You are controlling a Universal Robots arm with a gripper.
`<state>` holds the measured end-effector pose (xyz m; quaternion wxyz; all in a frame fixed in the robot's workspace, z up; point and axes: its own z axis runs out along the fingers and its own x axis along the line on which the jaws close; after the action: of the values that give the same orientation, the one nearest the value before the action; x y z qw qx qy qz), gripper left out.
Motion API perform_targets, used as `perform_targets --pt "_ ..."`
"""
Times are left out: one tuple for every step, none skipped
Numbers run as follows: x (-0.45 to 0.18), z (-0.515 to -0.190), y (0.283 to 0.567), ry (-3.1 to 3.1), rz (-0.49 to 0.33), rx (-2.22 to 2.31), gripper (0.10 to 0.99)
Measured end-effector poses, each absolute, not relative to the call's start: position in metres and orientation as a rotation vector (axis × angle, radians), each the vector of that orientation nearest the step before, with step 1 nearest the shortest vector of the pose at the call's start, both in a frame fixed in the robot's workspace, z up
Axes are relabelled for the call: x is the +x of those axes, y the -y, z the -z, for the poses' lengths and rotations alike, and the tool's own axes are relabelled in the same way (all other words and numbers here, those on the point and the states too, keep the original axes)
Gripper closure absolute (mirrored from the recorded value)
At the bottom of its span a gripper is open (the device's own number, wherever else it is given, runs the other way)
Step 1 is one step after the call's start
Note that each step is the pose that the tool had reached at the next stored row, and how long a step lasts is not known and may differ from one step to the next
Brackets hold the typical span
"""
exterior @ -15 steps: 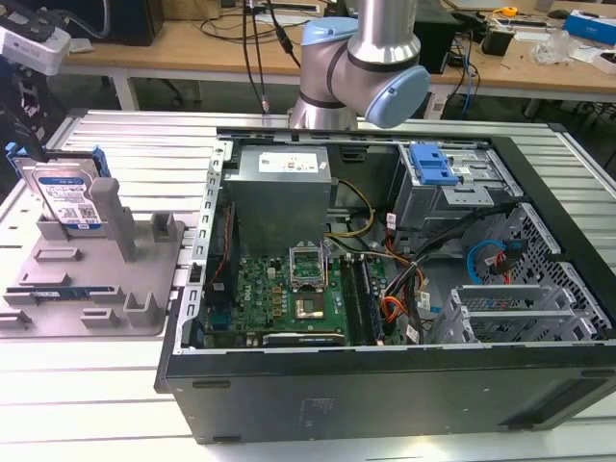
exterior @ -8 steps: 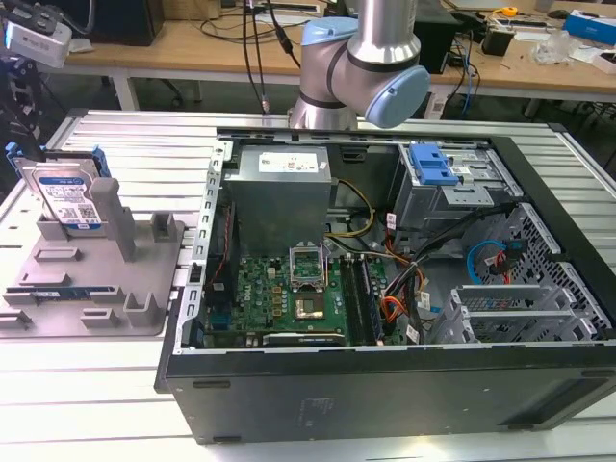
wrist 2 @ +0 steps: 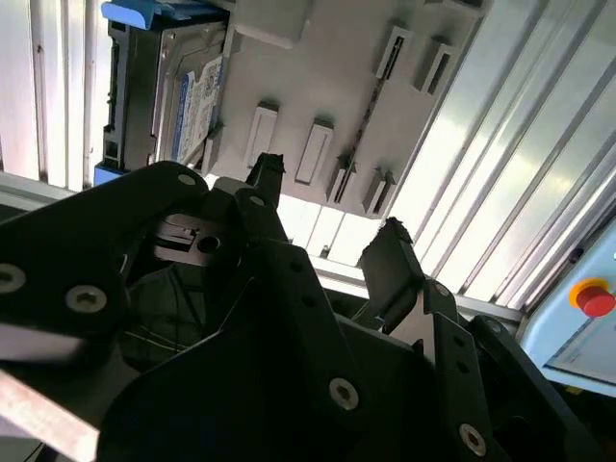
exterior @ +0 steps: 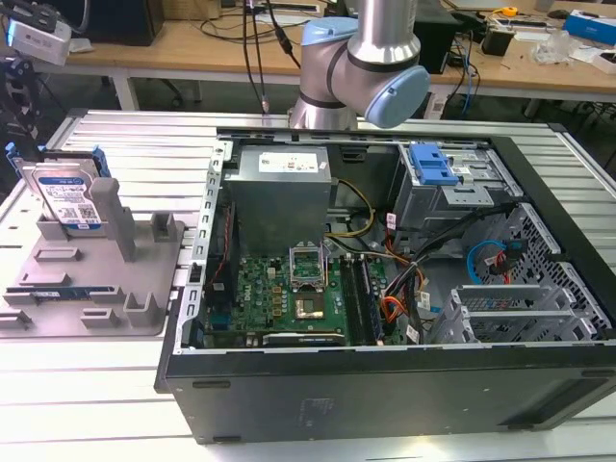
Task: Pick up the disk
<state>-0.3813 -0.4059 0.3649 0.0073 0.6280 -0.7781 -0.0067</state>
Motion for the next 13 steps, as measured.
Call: perform_targets --pt "-0.382 -0.365 0.399 2.432 0.019 1.964 0.486" --pt "-0.383 -0.365 0.392 2.430 0.016 1.964 0.486" --pt "-0.386 -0.365 0.386 2.426 0.015 1.968 0.486" --pt "-0.387 -0.364 0.382 2.423 0.015 1.972 0.486" --pt "-0.389 -0.364 0.377 2.418 0.015 1.978 0.486" --pt "-0.390 -0.364 0.375 2.414 0.015 1.982 0.486" --pt "-0.390 -0.364 0.373 2.410 0.014 1.987 0.486" --pt "-0.391 -0.364 0.369 2.402 0.014 1.997 0.486" --pt "-0.392 -0.364 0.366 2.390 0.014 2.011 0.486" --pt "-0.392 -0.363 0.364 2.358 0.014 2.049 0.486" --pt "-0.392 -0.363 0.363 2.338 0.013 2.071 0.486" --pt "-0.392 -0.363 0.362 2.323 0.013 2.088 0.486" --pt "-0.392 -0.363 0.359 2.319 0.013 2.092 0.486"
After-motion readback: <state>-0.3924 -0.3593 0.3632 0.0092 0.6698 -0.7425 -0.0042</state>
